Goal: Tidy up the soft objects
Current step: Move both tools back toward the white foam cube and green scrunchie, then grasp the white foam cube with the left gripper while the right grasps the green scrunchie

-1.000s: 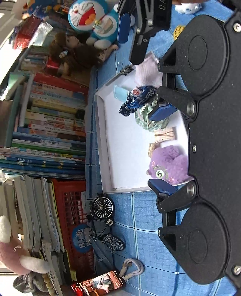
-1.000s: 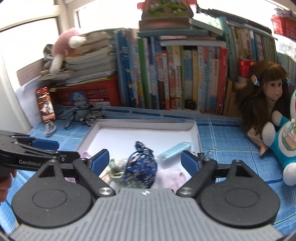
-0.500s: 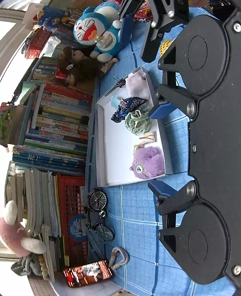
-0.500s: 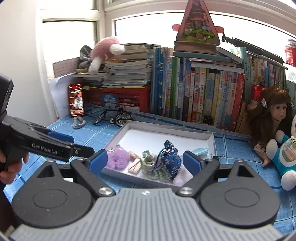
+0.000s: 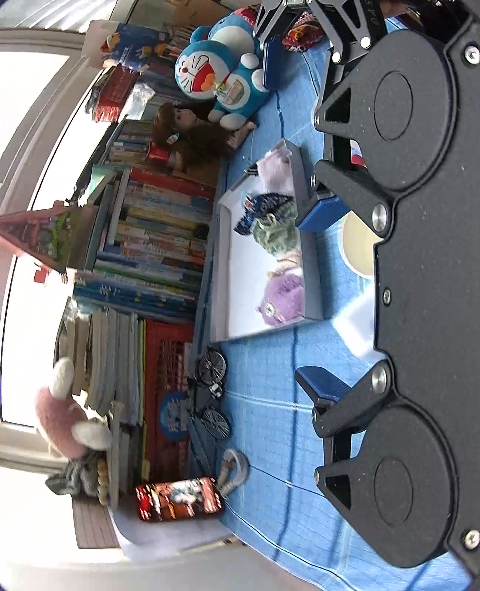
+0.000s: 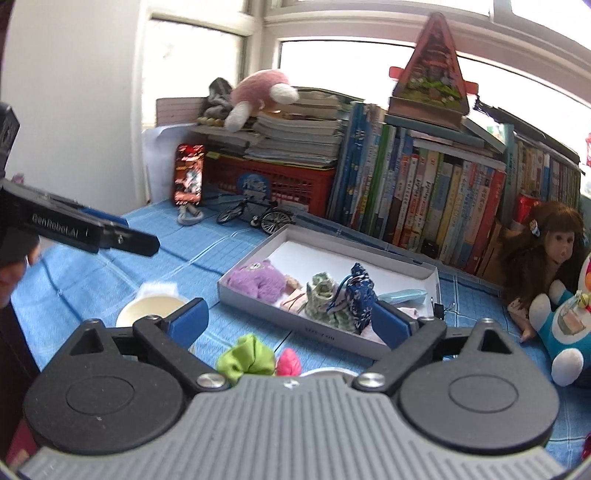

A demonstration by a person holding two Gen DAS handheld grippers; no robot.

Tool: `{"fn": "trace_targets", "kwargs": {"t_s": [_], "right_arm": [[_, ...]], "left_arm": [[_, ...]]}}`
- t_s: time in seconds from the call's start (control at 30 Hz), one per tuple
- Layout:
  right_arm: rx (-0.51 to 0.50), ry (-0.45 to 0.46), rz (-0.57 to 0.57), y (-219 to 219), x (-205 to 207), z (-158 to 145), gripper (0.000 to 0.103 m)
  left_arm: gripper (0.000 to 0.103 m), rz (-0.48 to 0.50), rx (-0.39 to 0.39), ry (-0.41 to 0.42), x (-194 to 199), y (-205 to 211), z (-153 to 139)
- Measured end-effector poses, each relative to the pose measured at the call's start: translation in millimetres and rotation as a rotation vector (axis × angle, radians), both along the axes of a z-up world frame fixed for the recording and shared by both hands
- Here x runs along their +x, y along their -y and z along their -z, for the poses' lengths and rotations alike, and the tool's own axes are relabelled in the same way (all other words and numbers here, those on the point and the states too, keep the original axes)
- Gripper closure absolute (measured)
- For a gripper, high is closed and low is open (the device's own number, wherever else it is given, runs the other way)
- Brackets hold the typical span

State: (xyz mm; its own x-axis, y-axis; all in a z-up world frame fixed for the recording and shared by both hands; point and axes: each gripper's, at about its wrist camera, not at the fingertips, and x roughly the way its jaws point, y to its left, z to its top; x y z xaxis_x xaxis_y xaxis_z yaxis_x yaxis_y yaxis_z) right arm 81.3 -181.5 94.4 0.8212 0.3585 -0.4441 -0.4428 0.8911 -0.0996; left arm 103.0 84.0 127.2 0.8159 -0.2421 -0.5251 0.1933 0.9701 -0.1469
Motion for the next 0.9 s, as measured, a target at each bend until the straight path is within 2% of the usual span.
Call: {"fn": "trace_targets", "kwargs": {"t_s": [0.23,0.53,0.7,0.8,0.9], "right_arm": [[-0.123,0.031,-0.048,-19,-19,21,0.003],[-0.179,0.024,-0.063,-27,-21,38,0.003],[-0.205,0.019,-0.073,-32,-21,46,0.003],[-0.222,0.021,-0.080,-35,-20,50,0.003],[-0.237,0.021,-0.092,-38,-19,53,0.003]], "left_arm": [[0.024,-0.012,-0.016,-0.042,-19,-14,22],[0.026,-0.013,0.041,-0.034,-30,-15,38],[0.026,-0.006,0.028,-0.036,-31,-17,46],[0.032,-0.003,0.029,-0.031,-33,-17,45],[0.033,0.005,0.036,-0.027,-36,-15,44]]}}
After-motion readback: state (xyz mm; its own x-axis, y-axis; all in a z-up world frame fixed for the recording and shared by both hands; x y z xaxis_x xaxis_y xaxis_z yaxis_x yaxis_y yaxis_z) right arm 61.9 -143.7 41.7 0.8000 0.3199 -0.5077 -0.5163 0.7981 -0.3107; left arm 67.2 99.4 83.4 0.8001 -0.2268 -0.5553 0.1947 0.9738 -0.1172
